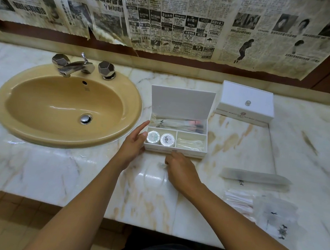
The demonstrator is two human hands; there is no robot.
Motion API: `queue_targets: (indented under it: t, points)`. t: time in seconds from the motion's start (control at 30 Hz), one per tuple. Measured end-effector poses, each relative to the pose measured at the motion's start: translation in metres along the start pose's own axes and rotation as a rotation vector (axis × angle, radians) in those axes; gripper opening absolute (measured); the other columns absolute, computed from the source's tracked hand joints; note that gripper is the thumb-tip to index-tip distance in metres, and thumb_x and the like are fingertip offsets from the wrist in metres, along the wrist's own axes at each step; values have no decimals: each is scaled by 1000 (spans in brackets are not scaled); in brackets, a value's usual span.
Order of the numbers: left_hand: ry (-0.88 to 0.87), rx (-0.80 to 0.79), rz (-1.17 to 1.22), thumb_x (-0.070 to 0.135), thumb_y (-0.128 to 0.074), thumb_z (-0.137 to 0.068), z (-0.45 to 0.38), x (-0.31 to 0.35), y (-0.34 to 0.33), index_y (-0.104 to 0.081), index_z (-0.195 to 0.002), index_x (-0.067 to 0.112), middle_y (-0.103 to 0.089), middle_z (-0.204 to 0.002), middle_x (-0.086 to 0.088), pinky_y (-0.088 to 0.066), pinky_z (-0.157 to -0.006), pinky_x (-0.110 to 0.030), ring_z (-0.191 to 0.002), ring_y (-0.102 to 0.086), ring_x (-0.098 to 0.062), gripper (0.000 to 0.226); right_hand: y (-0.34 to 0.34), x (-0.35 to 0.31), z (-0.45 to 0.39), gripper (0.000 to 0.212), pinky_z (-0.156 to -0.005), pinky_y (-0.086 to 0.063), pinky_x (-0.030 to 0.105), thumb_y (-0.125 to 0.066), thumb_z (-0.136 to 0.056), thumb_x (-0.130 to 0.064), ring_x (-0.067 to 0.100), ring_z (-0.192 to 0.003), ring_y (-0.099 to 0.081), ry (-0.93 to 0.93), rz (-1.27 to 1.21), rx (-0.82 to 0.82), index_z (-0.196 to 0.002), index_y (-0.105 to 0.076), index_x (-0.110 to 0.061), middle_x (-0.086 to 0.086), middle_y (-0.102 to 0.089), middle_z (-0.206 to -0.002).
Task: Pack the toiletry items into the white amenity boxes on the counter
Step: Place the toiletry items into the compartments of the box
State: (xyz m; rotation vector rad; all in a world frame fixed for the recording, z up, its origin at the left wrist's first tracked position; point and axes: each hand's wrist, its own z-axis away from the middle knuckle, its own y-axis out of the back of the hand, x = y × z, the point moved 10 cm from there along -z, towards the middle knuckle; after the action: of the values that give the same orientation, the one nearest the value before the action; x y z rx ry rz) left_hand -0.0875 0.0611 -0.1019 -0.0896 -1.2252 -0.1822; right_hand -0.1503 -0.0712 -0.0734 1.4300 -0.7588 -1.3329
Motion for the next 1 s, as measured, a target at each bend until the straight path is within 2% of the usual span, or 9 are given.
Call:
queue_targets:
  t: [0.1, 0.23, 0.37, 0.47, 0.57, 0.73, 0.83, 0.9, 1.0]
  points:
    - [2, 2, 3, 30, -45, -103, 0, 0, 0, -54, -120, 64, -44, -93, 11, -41, -75, -24, -97, -41, -16, 38, 2, 2, -1, 17, -65, -31, 30, -50, -82, 2, 28, -96, -52, -18, -28, -19, -92, -61, -6, 9, -59, -100]
    - [5, -4, 2, 30, -44, -104, 0, 0, -1, -54, -121, 63, -43, -101, 2, -41, -75, -24, -96, -41, -17, 39, 5, 3, -1, 14, -65, -38, 32, -49, -82, 1, 28, -91, -53, -50, -45, -48, -87, -58, -9, 8, -60, -96]
    - [10, 1, 1, 30, -45, -103, 0, 0, 0, -54, -120, 64, -44, -100, 3, -41, -77, -25, -96, -41, -17, 39, 10, 3, -1, 9, -63, -40, 33, -49, -84, -3, 29, -83, -55, -74, -74, -49, -84, -54, -11, 9, -60, -90]
    - [10, 7, -2, 30, -45, -103, 0, -1, 1, -54, -120, 64, -44, -93, 11, -41, -76, -25, -98, -40, -17, 39, 15, 2, -3, 11, -61, -42, 34, -49, -81, -3, 28, -80, -55, -71, -107, -11, -81, -53, -12, 6, -60, -85]
    - [-2, 13, -4, 31, -46, -103, 0, 1, 1, -54, -119, 64, -43, -88, 15, -41, -74, -25, -96, -40, -17, 38, 28, -5, -5, 8, -59, -40, 34, -49, -86, -8, 30, -76, -55, -34, -145, 69, -85, -54, -14, 8, -60, -82]
    - [3, 13, 2, 27, -45, -104, 0, 1, 1, -53, -127, 56, -39, -97, -4, -38, -69, -24, -86, -34, -20, 38, 79, -1, -13, 4, -62, -44, 37, -59, -87, -10, 31, -74, -56, -24, -197, 318, -85, -63, -10, 11, -63, -77]
    - [7, 17, 6, 28, -45, -104, 1, 1, 1, -54, -123, 59, -43, -90, 10, -40, -71, -23, -88, -37, -19, 38, 102, 16, -21, 8, -68, -45, 34, -65, -77, 1, 29, -80, -57, -42, -186, 443, -76, -65, -7, 7, -63, -80]
    - [8, 16, 8, 29, -45, -104, 1, 1, 1, -55, -120, 61, -43, -89, 15, -39, -70, -23, -88, -36, -19, 38, 105, 31, -25, 9, -64, -42, 30, -63, -78, 3, 27, -82, -55, -101, -139, 440, -75, -65, -6, 7, -60, -82]
    - [9, 20, 4, 29, -45, -104, 1, 2, 0, -55, -119, 62, -43, -88, 17, -40, -73, -24, -92, -37, -18, 38, 94, 55, -30, 16, -63, -41, 29, -53, -82, 5, 25, -82, -55, -227, -97, 316, -79, -65, -5, 6, -59, -90]
